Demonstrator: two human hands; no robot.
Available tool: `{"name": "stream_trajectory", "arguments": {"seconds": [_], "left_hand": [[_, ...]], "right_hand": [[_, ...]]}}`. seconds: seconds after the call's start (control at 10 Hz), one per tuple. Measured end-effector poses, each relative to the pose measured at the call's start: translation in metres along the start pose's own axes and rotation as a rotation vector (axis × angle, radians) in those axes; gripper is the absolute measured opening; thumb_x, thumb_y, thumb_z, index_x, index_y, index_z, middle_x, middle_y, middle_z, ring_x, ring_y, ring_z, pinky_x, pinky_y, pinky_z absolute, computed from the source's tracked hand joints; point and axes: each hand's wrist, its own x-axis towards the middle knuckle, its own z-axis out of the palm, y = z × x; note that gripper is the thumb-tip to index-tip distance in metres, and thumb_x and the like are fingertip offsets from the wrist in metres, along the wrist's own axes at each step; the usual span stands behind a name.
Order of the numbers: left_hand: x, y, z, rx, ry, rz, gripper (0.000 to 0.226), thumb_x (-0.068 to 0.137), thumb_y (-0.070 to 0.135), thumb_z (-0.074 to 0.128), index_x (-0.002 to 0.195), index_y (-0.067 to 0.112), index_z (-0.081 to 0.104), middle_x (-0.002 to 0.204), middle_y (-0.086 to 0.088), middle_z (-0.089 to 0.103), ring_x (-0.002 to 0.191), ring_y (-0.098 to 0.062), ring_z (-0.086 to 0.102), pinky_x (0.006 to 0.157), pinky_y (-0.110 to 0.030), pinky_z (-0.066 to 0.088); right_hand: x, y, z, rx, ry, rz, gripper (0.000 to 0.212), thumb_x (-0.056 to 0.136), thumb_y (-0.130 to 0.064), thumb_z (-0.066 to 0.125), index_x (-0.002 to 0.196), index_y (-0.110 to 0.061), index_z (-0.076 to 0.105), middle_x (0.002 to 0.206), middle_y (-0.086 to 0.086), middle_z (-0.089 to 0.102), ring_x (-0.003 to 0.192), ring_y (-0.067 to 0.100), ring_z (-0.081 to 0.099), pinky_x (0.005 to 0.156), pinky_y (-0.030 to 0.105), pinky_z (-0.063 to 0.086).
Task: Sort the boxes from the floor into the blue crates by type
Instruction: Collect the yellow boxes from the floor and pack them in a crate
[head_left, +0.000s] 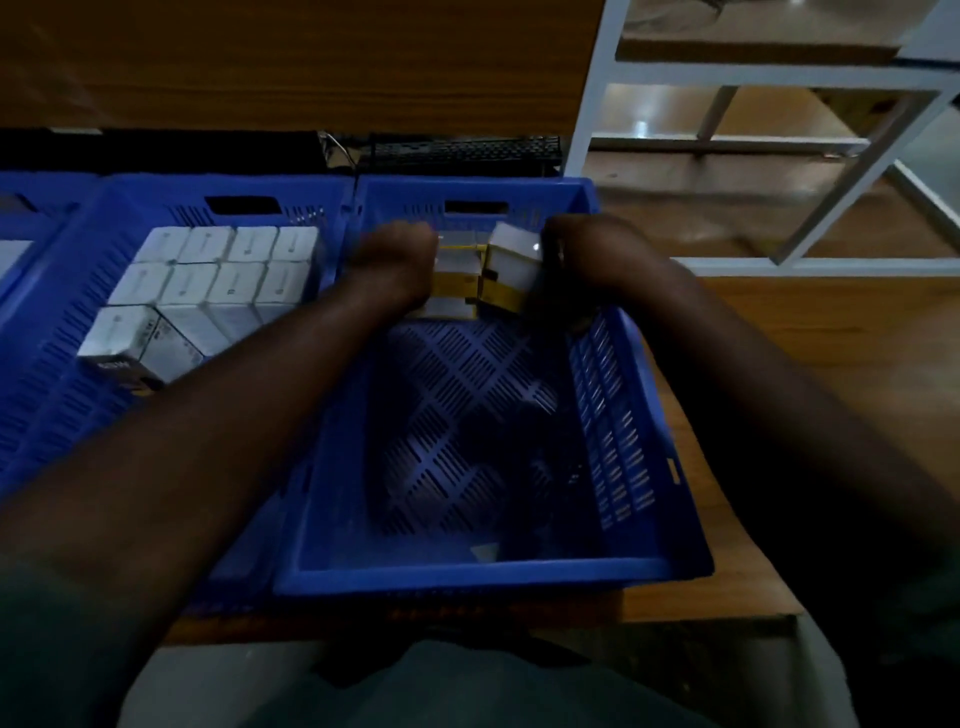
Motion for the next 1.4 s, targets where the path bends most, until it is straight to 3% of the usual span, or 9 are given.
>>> {"name": "stream_trajectory", "arguments": {"seconds": [0.1,0.3,0.4,0.6,0.8,0.9,1.1,1.2,1.4], "left_hand": [[0.016,-0.009,-0.018,0.065,0.017,0.006,0.044,0.081,0.019,0.078,0.121,0.011,0.06,0.117,-0.018,0.063,0.103,-0.038,0.063,0.084,-0.048,0.055],[0.032,-0.007,0.003,0.0,-0.032,0.082,0.03,0.09,0.01,0.066,0.119,0.006,0.062,0.121,-0.022,0.062,0.11,-0.041,0.06,0.087,-0.047,0.051],[0.037,-0.012,0.024,0.028,-0.012,0.114,0.029,0.091,0.009,0.065,0.12,0.008,0.062,0.118,-0.02,0.064,0.107,-0.04,0.062,0.084,-0.046,0.052],[0.055,-0.012,0.044,0.054,0.03,0.103,0.032,0.097,0.008,0.056,0.128,0.006,0.061,0.129,-0.02,0.056,0.115,-0.038,0.059,0.095,-0.045,0.051],[0.081,-0.002,0.066,-0.22,0.082,-0.036,0.043,0.107,0.031,0.034,0.142,0.011,0.046,0.149,-0.016,0.045,0.133,-0.037,0.045,0.11,-0.045,0.034],[0.085,0.002,0.072,-0.316,0.097,-0.094,0.048,0.108,0.032,0.032,0.15,0.01,0.038,0.156,-0.017,0.036,0.141,-0.038,0.035,0.116,-0.047,0.027],[0.088,0.007,0.084,-0.088,0.006,-0.057,0.045,0.107,0.017,0.034,0.15,0.005,0.035,0.154,-0.022,0.031,0.139,-0.042,0.032,0.11,-0.053,0.031],[0.084,0.009,0.082,-0.085,0.015,-0.071,0.047,0.107,0.015,0.034,0.152,0.003,0.029,0.155,-0.024,0.029,0.141,-0.042,0.03,0.113,-0.055,0.028],[0.085,0.011,0.11,0.046,0.014,0.024,0.071,0.098,0.011,0.052,0.158,0.013,0.016,0.156,-0.024,0.021,0.144,-0.044,0.024,0.113,-0.068,0.025]], "right_hand": [[-0.003,0.005,-0.011,-0.044,0.09,-0.032,0.026,0.097,-0.023,0.064,0.122,-0.016,0.06,0.1,0.004,0.054,0.091,0.025,0.056,0.075,0.035,0.042],[0.039,-0.011,0.022,-0.1,-0.076,0.032,0.032,0.099,-0.029,0.06,0.129,-0.017,0.06,0.133,0.017,0.06,0.12,0.037,0.059,0.099,0.044,0.049],[0.057,-0.003,0.034,-0.104,-0.09,0.011,0.03,0.094,-0.027,0.067,0.123,-0.018,0.065,0.126,0.015,0.064,0.114,0.035,0.063,0.096,0.042,0.052],[0.086,0.009,0.057,-0.187,0.018,-0.054,0.034,0.097,-0.03,0.064,0.127,-0.014,0.063,0.133,0.021,0.048,0.12,0.045,0.05,0.099,0.051,0.05],[0.111,0.017,0.074,-0.189,0.113,-0.022,0.034,0.105,-0.024,0.048,0.133,-0.011,0.061,0.139,0.019,0.046,0.133,0.041,0.04,0.096,0.056,0.049],[0.121,0.016,0.079,-0.204,0.101,-0.018,0.039,0.105,-0.016,0.046,0.144,-0.01,0.046,0.143,0.02,0.044,0.135,0.042,0.038,0.089,0.056,0.05],[0.129,0.022,0.093,-0.132,0.155,-0.036,0.046,0.101,-0.015,0.054,0.143,-0.006,0.04,0.142,0.021,0.038,0.134,0.039,0.037,0.092,0.05,0.05],[0.13,0.023,0.105,-0.089,0.198,-0.037,0.041,0.102,-0.021,0.051,0.14,-0.008,0.043,0.14,0.021,0.04,0.133,0.039,0.039,0.104,0.055,0.045],[0.127,0.009,0.156,-0.136,0.242,0.034,0.076,0.09,-0.021,0.062,0.156,-0.014,0.025,0.158,0.016,0.027,0.151,0.042,0.017,0.119,0.071,0.003]]}}
